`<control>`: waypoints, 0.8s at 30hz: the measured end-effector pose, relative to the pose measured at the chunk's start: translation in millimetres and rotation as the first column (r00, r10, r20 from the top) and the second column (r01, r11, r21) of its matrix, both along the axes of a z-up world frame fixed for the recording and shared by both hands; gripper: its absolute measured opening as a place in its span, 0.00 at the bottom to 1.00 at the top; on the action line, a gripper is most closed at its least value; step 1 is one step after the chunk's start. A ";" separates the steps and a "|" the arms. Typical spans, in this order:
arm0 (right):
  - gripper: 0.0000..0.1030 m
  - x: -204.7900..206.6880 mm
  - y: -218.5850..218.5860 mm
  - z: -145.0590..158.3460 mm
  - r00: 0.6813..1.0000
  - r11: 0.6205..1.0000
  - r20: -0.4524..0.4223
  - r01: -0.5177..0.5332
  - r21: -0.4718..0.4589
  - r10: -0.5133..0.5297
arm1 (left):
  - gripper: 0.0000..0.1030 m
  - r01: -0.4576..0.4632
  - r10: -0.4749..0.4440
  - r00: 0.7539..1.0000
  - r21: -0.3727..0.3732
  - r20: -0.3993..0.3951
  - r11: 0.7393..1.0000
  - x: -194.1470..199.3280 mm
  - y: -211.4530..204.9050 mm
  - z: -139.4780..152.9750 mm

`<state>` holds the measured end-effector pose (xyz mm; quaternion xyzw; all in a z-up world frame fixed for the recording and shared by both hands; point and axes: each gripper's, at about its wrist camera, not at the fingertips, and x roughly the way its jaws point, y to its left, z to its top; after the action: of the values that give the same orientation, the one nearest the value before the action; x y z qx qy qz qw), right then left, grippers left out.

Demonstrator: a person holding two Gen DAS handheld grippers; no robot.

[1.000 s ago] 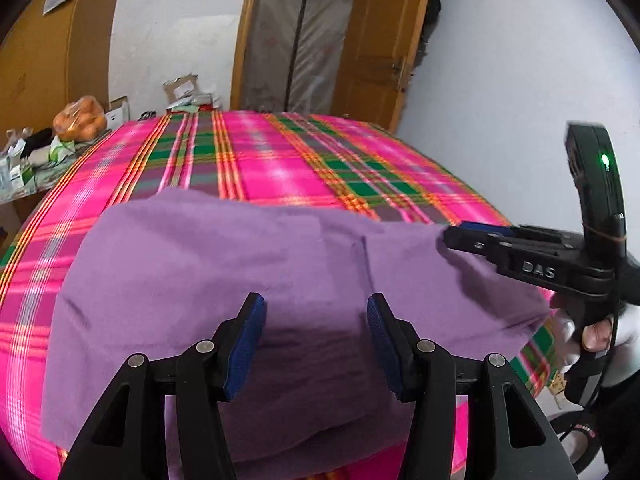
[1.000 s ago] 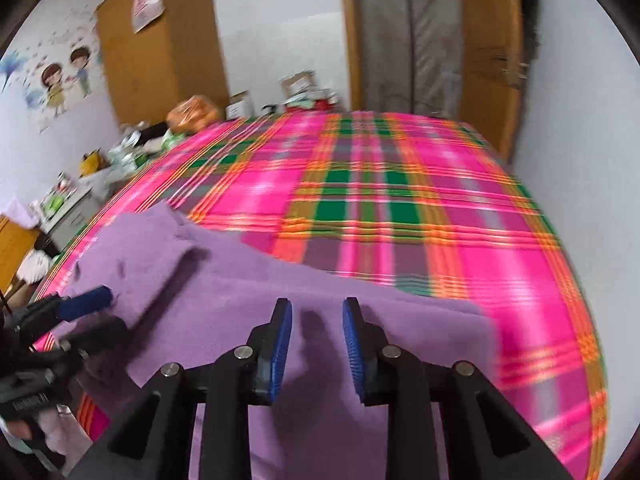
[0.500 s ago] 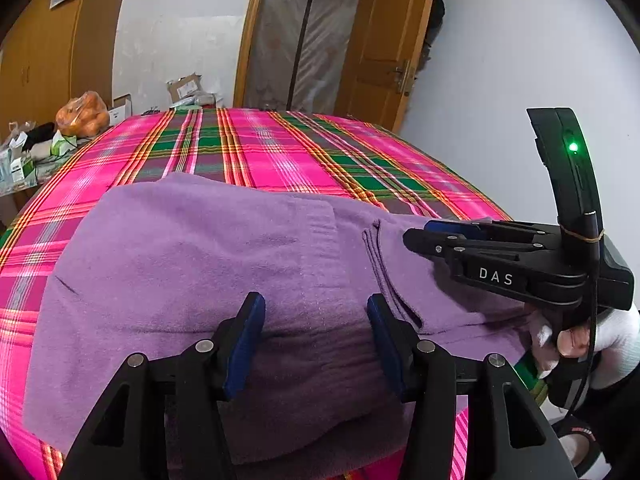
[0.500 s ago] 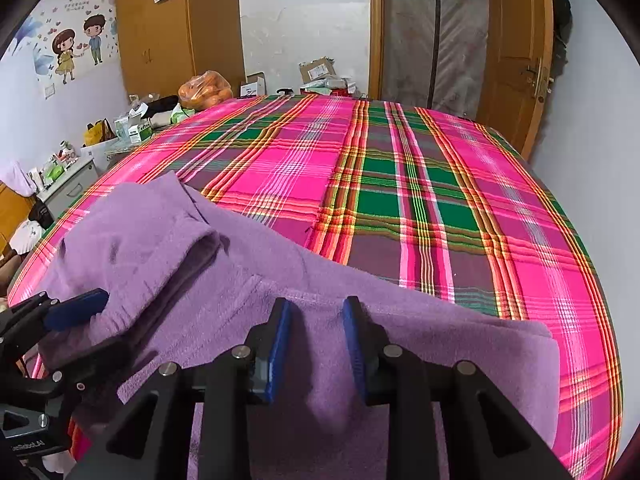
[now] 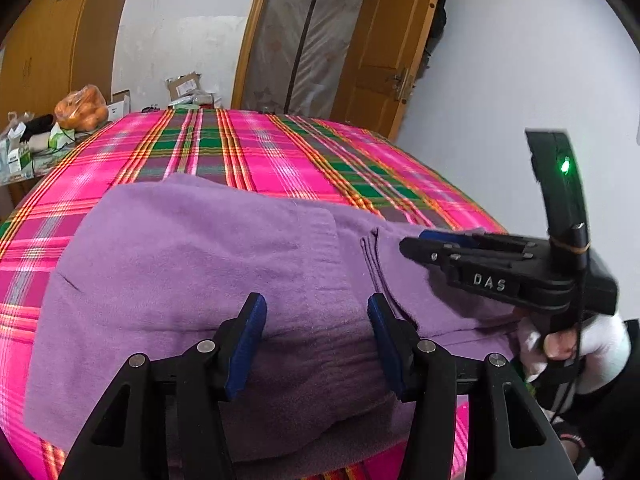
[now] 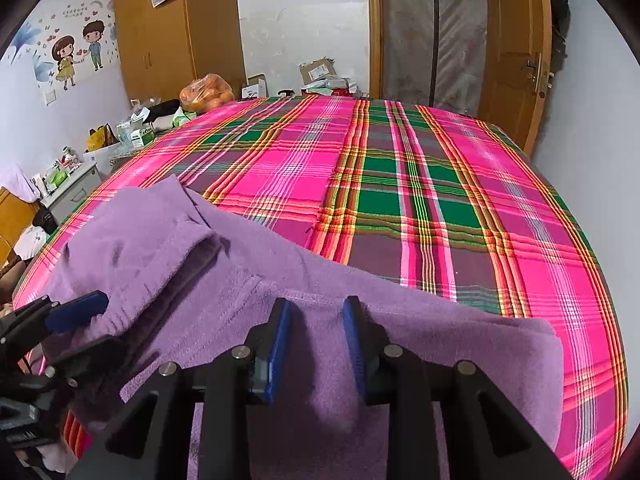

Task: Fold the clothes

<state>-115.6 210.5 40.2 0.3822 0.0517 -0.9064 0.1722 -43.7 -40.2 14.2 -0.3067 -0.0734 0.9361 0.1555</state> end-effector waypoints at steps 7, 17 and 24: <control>0.28 0.8 -0.8 -0.1 1.000 1.000 0.000 0.000 0.002 0.000 | 0.51 -0.053 0.053 0.998 -0.011 -0.030 0.999 17.9 -17.8 13.8; 0.28 1.1 -1.8 -0.5 1.000 1.000 -0.003 0.001 0.007 -0.001 | 0.51 -0.074 0.072 0.994 -0.025 -0.082 0.997 27.9 -30.4 22.8; 0.28 -0.4 -0.5 -0.3 1.000 1.000 -0.003 0.001 0.005 -0.001 | 0.51 -0.087 0.087 0.996 -0.049 0.005 0.995 12.4 -29.5 -14.0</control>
<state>-116.0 210.0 39.9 0.3815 0.0539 -0.9068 0.1709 -31.4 -69.7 0.2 -0.3103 -0.0645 0.9424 0.1068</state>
